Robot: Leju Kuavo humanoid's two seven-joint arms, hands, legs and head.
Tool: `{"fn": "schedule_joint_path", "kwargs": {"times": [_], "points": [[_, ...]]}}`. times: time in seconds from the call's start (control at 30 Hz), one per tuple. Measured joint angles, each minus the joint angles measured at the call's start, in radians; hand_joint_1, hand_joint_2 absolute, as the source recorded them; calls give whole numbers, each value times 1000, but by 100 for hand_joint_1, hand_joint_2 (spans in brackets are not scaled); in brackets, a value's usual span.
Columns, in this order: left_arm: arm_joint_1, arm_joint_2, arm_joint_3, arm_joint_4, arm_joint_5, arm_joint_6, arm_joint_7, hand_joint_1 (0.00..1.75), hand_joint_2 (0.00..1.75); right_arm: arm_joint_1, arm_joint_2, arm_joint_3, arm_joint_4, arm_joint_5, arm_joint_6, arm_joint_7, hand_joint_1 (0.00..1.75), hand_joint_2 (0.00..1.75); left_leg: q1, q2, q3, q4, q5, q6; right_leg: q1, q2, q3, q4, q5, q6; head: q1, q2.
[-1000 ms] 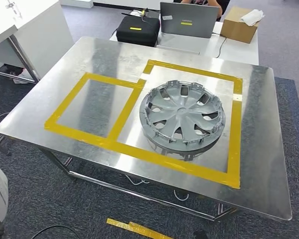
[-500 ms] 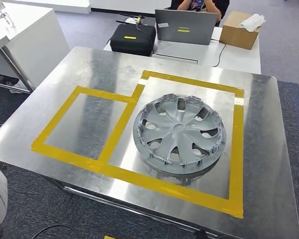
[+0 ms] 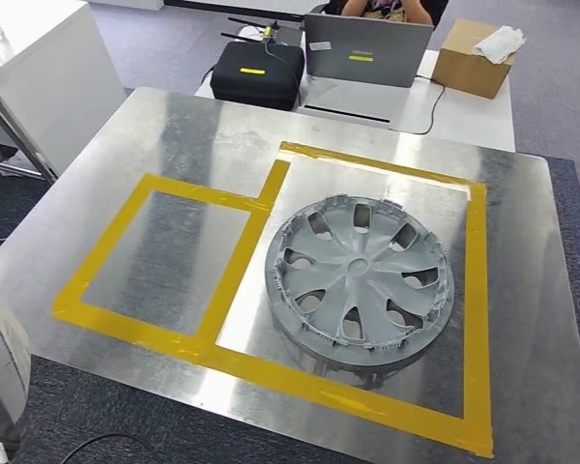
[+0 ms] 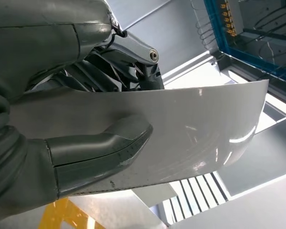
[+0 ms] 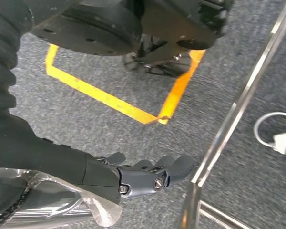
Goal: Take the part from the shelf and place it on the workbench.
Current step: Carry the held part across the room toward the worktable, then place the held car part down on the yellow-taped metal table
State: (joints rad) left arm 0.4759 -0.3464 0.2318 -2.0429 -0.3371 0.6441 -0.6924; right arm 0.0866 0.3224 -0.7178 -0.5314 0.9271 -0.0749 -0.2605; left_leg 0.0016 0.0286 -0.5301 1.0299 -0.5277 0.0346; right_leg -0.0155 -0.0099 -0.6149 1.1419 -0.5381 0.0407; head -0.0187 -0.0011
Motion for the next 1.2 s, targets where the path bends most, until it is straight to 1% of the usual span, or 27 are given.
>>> {"fn": "schedule_joint_path", "kwargs": {"times": [0.1,0.13,0.17,0.2,0.23,0.27,0.3,0.33,0.37,0.4,0.43,0.47,0.5,0.53,0.57,0.6,0.63,0.67,0.7,0.73,0.8,0.83,0.9,0.93,1.07,1.17,1.2], "points": [[0,0,0,0,-1,-1,0,175,175,0,0,0,0,0,0,0,0,175,0,1,3,0,-2,-1,0,-3,4,-14,11,0,0,0],[0,0,0,0,-2,-2,0,175,175,0,0,0,0,0,0,0,0,175,0,2,6,0,-4,-1,0,-6,7,-27,20,0,0,0],[0,-1,1,1,-9,-6,0,175,175,-1,0,-1,-1,0,0,1,0,175,-2,6,9,2,-10,-6,3,-21,19,-49,20,-3,2,0],[-1,-1,1,2,-27,-11,0,175,175,-2,0,-3,-2,-1,1,2,0,175,-5,17,13,2,-17,-13,6,-26,27,-69,19,-10,1,0],[-3,0,1,3,-52,-16,0,175,175,-2,1,-6,-5,0,2,4,0,175,-6,21,15,9,-29,-22,7,-27,37,-87,15,-19,0,0],[-5,1,1,4,-78,-22,0,175,175,-3,1,-9,-7,0,2,5,0,175,-7,19,10,30,-47,-32,7,-24,46,-98,7,-30,-2,0],[-7,4,1,4,-102,-26,0,175,175,-3,2,-11,-8,1,3,6,0,175,-4,12,-8,72,-70,-40,5,-7,48,-100,6,-38,-6,0],[-9,6,0,5,-114,-31,0,175,175,-2,2,-12,-8,3,3,6,0,175,0,-4,-38,134,-98,-46,2,4,53,-103,4,-44,-7,0],[-10,8,1,5,-122,-36,1,175,175,-2,2,-13,-8,4,3,6,0,175,3,-13,-74,200,-122,-50,2,13,57,-103,2,-47,-8,0],[-11,9,1,5,-127,-40,1,175,175,-2,2,-14,-8,6,3,6,0,175,6,-17,-107,254,-134,-53,2,24,60,-103,-1,-48,-8,0],[-11,9,2,6,-130,-43,1,175,175,-2,2,-15,-8,7,3,6,0,175,8,-18,-125,274,-125,-54,2,35,64,-103,-3,-48,-8,0],[-11,10,2,6,-132,-45,1,175,175,-2,2,-16,-8,7,3,6,0,175,9,-20,-127,257,-96,-54,1,47,70,-103,-6,-47,-8,0],[-12,10,3,6,-133,-46,1,175,175,-2,2,-17,-8,8,3,6,0,175,11,-26,-112,206,-50,-53,1,60,76,-103,-9,-44,-8,0],[-13,11,3,6,-133,-47,2,175,175,-2,2,-18,-8,8,3,6,0,175,12,-41,-91,146,-10,-51,-1,71,81,-103,-13,-40,-7,0],[-13,11,3,6,-134,-48,2,175,175,-3,2,-19,-8,8,3,6,0,175,14,-63,-72,92,19,-49,0,81,85,-102,-17,-34,-7,0],[-14,12,4,7,-136,-49,3,175,175,-4,2,-20,-8,9,3,6,0,175,14,-81,-57,53,30,-47,-2,89,84,-102,-19,-27,-8,0],[-15,13,5,7,-141,-55,7,175,175,-4,2,-21,-8,11,3,6,0,175,12,-95,-52,38,28,-44,-4,95,81,-105,-18,-19,-7,0],[-17,13,7,8,-149,-62,14,175,175,-5,2,-22,-8,15,2,6,0,175,10,-98,-50,27,27,-40,-6,100,79,-109,-15,-12,-8,0],[-19,14,9,9,-160,-72,23,175,175,-5,2,-23,-8,19,1,5,0,175,9,-94,-47,17,27,-39,-8,102,79,-114,-12,-8,-7,0],[-21,15,12,10,-171,-83,33,175,175,-5,2,-23,-8,24,-1,5,0,175,9,-93,-46,11,31,-40,-9,103,81,-120,-9,-10,-7,0],[-28,16,18,13,-188,-99,49,175,175,-5,2,-25,-8,29,-3,3,0,175,10,-92,-44,1,36,-43,-9,101,88,-128,-5,-19,-6,0],[-30,17,22,15,-194,-106,55,175,175,-5,2,-25,-8,31,-4,2,0,175,10,-92,-43,1,35,-43,-9,100,91,-133,-4,-22,-6,0],[-33,17,29,19,-200,-119,63,175,175,-5,2,-26,-8,33,-4,1,0,175,8,-91,-41,2,34,-38,-9,99,94,-142,-3,-19,-6,0],[-33,17,33,21,-202,-126,65,175,175,-5,2,-26,-8,35,-4,0,0,175,6,-92,-40,2,33,-34,-10,97,96,-146,-2,-15,-6,0],[-34,16,42,25,-204,-133,65,175,175,-5,2,-27,-8,41,-3,-1,0,175,-2,-92,-39,6,31,-18,-17,95,96,-157,1,12,-6,0],[-34,16,45,26,-203,-133,63,175,175,-5,2,-27,-8,41,-3,-2,0,175,-6,-90,-38,5,31,-6,-22,98,96,-162,2,26,-7,0],[-34,16,46,26,-203,-133,63,175,175,-5,2,-28,-8,41,-3,-2,0,175,-5,-86,-36,1,33,-1,-23,94,96,-160,1,29,-7,0]]}}
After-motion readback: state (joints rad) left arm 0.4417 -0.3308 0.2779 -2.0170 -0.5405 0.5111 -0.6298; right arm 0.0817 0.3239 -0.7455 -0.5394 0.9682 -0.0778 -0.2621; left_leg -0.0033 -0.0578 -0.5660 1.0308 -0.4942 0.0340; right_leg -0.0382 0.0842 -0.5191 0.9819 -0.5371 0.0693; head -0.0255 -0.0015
